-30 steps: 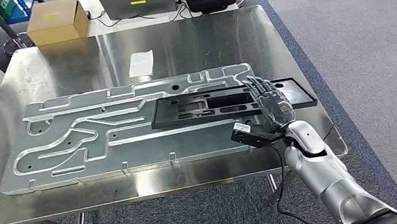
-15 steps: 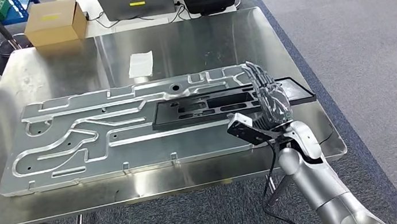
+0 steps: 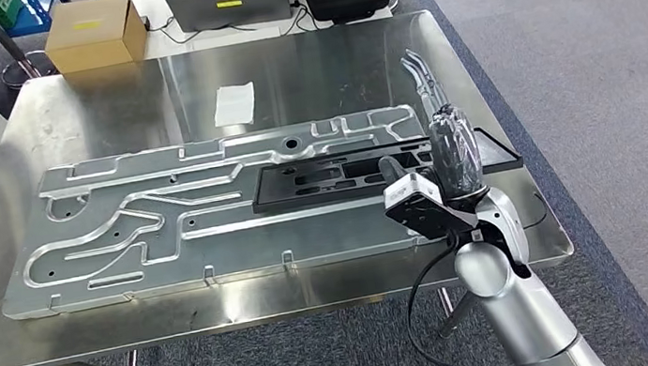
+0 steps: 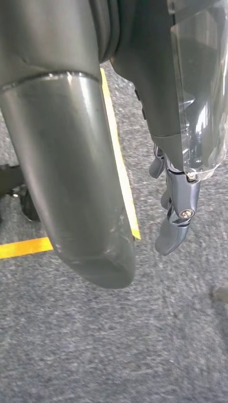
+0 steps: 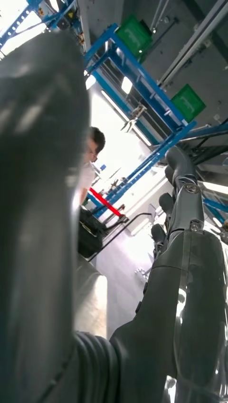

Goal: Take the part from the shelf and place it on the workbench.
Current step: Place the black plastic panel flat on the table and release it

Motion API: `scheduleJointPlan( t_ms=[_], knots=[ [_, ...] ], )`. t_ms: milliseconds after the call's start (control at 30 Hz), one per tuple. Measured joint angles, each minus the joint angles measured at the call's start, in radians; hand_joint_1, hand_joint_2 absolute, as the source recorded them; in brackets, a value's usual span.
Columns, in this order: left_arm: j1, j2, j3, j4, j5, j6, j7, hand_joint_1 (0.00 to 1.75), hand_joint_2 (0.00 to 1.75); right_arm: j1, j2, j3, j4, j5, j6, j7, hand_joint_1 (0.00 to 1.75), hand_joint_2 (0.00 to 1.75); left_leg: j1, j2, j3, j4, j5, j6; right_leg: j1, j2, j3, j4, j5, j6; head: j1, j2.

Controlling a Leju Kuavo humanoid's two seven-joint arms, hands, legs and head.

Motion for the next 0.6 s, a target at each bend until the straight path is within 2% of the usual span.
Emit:
scheduleJointPlan(
  t_ms=[67, 100, 133, 200, 233, 267, 300, 367, 400, 433, 500, 567, 600],
  knots=[
    [0.002, -0.001, 0.005, 0.0, 0.004, -0.001, -0.003, 0.0, 0.0, 0.007, 0.009, 0.004, -0.033, -0.103, 0.021, -0.024, 0.0, 0.0, 0.001, 0.001, -0.002, 0.01, -0.013, -0.011, -0.005, 0.0, 0.006, -0.01, 0.003, -0.01, -0.001, 0.0],
    [0.003, -0.001, 0.009, 0.0, 0.008, -0.002, -0.007, 0.0, 0.0, 0.012, 0.016, 0.009, -0.062, -0.177, 0.036, -0.033, 0.0, 0.0, 0.002, 0.002, -0.013, 0.038, -0.032, -0.015, -0.008, -0.001, 0.009, -0.015, 0.005, -0.016, -0.002, 0.0],
    [0.006, -0.001, 0.014, 0.0, 0.013, -0.003, -0.013, 0.0, 0.0, 0.019, 0.023, 0.018, -0.1, -0.26, 0.053, -0.038, 0.0, 0.0, 0.003, 0.002, -0.034, 0.086, -0.061, -0.018, -0.009, -0.002, 0.012, -0.018, 0.005, -0.021, -0.004, 0.0],
    [0.016, -0.001, 0.029, 0.0, 0.025, -0.005, -0.026, 0.0, 0.0, 0.044, 0.032, 0.037, -0.19, -0.421, 0.072, -0.039, 0.0, 0.0, 0.004, 0.002, -0.097, 0.217, -0.121, -0.023, -0.007, -0.003, 0.014, -0.018, 0.003, -0.027, -0.006, 0.0],
    [0.024, -0.001, 0.038, 0.0, 0.033, -0.007, -0.034, 0.0, 0.0, 0.065, 0.033, 0.044, -0.239, -0.499, 0.076, -0.043, 0.0, 0.0, 0.005, 0.003, -0.121, 0.264, -0.134, -0.026, -0.006, -0.003, 0.014, -0.016, 0.002, -0.028, -0.006, 0.0],
    [0.034, -0.002, 0.049, 0.0, 0.044, -0.01, -0.043, 0.0, 0.0, 0.095, 0.033, 0.048, -0.289, -0.571, 0.078, -0.055, 0.0, 0.0, 0.005, 0.003, -0.127, 0.275, -0.127, -0.027, -0.005, -0.003, 0.015, -0.014, 0.001, -0.028, -0.006, 0.0],
    [0.044, -0.003, 0.061, 0.0, 0.058, -0.014, -0.051, 0.0, 0.0, 0.134, 0.033, 0.048, -0.339, -0.634, 0.082, -0.079, 0.0, 0.0, 0.005, 0.003, -0.114, 0.245, -0.102, -0.026, -0.005, -0.004, 0.015, -0.011, -0.001, -0.028, -0.006, 0.0],
    [0.063, -0.005, 0.092, 0.0, 0.083, -0.019, -0.067, 0.0, 0.0, 0.24, 0.032, 0.035, -0.43, -0.736, 0.101, -0.169, 0.0, 0.87, 0.005, 0.002, -0.048, 0.111, -0.039, -0.021, -0.004, -0.003, 0.017, -0.004, -0.008, -0.023, -0.006, 0.0],
    [0.071, -0.007, 0.108, 0.001, 0.09, -0.021, -0.073, 0.0, 0.0, 0.306, 0.033, 0.02, -0.465, -0.772, 0.116, -0.223, 0.0, 0.87, 0.003, 0.001, -0.02, 0.054, -0.017, -0.016, -0.003, -0.004, 0.017, -0.001, -0.011, -0.019, -0.006, 0.0],
    [0.079, -0.01, 0.124, 0.001, 0.094, -0.021, -0.076, 0.0, 0.0, 0.376, 0.036, -0.003, -0.494, -0.805, 0.139, -0.272, 0.0, 0.87, 0.001, -0.001, -0.002, 0.02, -0.007, -0.012, -0.002, -0.004, 0.017, 0.001, -0.012, -0.015, -0.006, 0.0],
    [0.092, -0.018, 0.154, 0.001, 0.097, -0.021, -0.078, 0.0, 0.0, 0.521, 0.058, -0.08, -0.527, -0.859, 0.22, -0.335, 0.0, 0.0, -0.005, -0.002, 0.004, 0.008, -0.004, -0.003, 0.0, -0.005, 0.018, 0.0, -0.01, -0.005, -0.005, 0.0],
    [0.101, -0.03, 0.185, 0.001, 0.095, -0.022, -0.078, 0.0, 0.0, 0.642, 0.107, -0.196, -0.531, -0.888, 0.364, -0.353, 0.0, 0.0, -0.002, 0.0, 0.003, 0.0, 0.005, 0.011, -0.001, -0.004, 0.019, 0.002, -0.016, 0.006, -0.004, 0.0],
    [0.104, -0.037, 0.2, 0.001, 0.092, -0.023, -0.078, 0.0, 0.0, 0.686, 0.138, -0.266, -0.522, -0.896, 0.456, -0.352, 0.0, 0.0, 0.0, 0.002, 0.002, -0.005, 0.012, 0.02, -0.001, -0.003, 0.013, 0.017, -0.036, 0.011, -0.003, 0.0]
  ],
)
